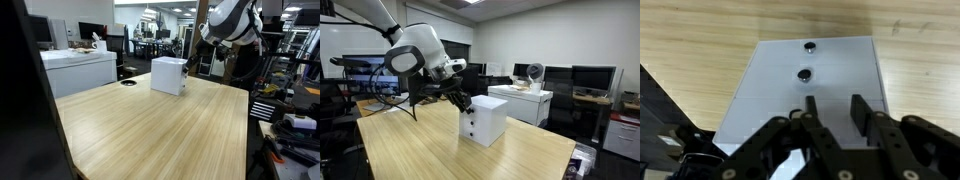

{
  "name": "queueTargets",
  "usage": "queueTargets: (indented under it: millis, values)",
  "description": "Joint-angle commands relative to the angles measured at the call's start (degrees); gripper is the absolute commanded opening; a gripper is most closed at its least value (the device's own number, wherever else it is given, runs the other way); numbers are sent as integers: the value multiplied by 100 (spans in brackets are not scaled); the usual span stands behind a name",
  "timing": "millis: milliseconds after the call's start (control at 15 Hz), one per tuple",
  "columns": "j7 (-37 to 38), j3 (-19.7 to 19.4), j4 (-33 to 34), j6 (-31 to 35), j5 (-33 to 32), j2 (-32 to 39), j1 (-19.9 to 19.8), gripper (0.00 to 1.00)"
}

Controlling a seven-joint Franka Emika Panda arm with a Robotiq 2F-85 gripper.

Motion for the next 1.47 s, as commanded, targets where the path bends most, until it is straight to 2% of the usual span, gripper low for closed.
queueTargets:
  millis: [0, 67, 133, 267, 600, 933, 1133, 1400]
  values:
    - [1477, 1378, 107, 164, -376, 673, -1362, 73]
    - [1467, 653, 170, 154, 87, 896, -522, 80]
    - [1769, 757, 185, 216, 86, 1007, -615, 86]
    - [2146, 505, 233, 76, 133, 1229, -324, 98]
    - [3208, -522, 333, -601, 267, 1919, 822, 100]
    - [4251, -1690, 627, -2276, 308, 2696, 2021, 100]
    - [4843, -2166, 935, -3443, 178, 3140, 2416, 100]
    - [5349, -2395, 1388, -4695, -80, 3321, 2474, 100]
